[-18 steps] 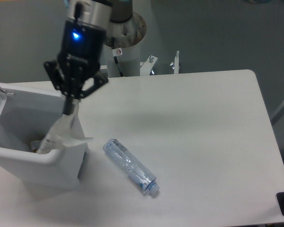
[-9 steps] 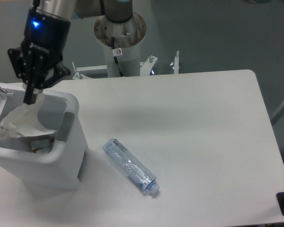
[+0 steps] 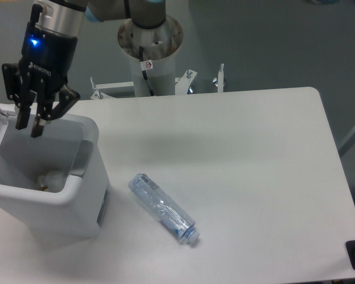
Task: Place the trash in the trash can
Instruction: 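Move the open gripper back above the clear plastic bottle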
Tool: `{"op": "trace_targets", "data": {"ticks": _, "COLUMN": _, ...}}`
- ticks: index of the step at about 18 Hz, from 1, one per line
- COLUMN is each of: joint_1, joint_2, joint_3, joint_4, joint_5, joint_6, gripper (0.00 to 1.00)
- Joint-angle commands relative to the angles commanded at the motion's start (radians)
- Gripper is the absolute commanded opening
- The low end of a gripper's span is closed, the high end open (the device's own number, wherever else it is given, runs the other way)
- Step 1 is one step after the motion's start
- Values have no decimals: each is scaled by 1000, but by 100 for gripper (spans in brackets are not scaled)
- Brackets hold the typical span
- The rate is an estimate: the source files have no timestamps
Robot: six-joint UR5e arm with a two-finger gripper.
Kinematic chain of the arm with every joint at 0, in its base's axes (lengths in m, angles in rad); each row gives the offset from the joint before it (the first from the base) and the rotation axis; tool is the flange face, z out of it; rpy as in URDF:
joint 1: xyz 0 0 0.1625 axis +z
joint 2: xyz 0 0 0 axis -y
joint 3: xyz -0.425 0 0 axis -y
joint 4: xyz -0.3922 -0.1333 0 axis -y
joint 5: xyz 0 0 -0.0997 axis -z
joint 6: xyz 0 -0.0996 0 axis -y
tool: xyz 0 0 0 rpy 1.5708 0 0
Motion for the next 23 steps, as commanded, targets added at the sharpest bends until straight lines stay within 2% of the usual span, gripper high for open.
{"op": "trace_targets", "data": {"ticks": 6, "joint_1": 221, "joint_2": -119, "joint_3": 87, "joint_4": -2, "joint_5": -3, "joint_6": -60, "gripper": 100}}
{"op": "trace_targets", "data": {"ticks": 10, "joint_1": 311, "joint_2": -182, "joint_3": 87, "joint_4": -6, "joint_5": 0, "joint_6": -60, "gripper": 100}}
{"op": "trace_targets", "data": {"ticks": 14, "joint_1": 345, "joint_2": -259, "joint_3": 86, "joint_4": -12, "joint_5": 17, "joint_6": -60, "gripper": 100}}
{"op": "trace_targets", "data": {"ticks": 18, "joint_1": 348, "joint_2": -320, "joint_3": 75, "joint_4": -14, "joint_5": 54, "joint_6": -60, "gripper": 100}}
{"op": "trace_targets", "data": {"ticks": 23, "joint_1": 348, "joint_2": -371, "joint_3": 77, "joint_4": -14, "joint_5": 84, "joint_6": -55, "gripper": 100}}
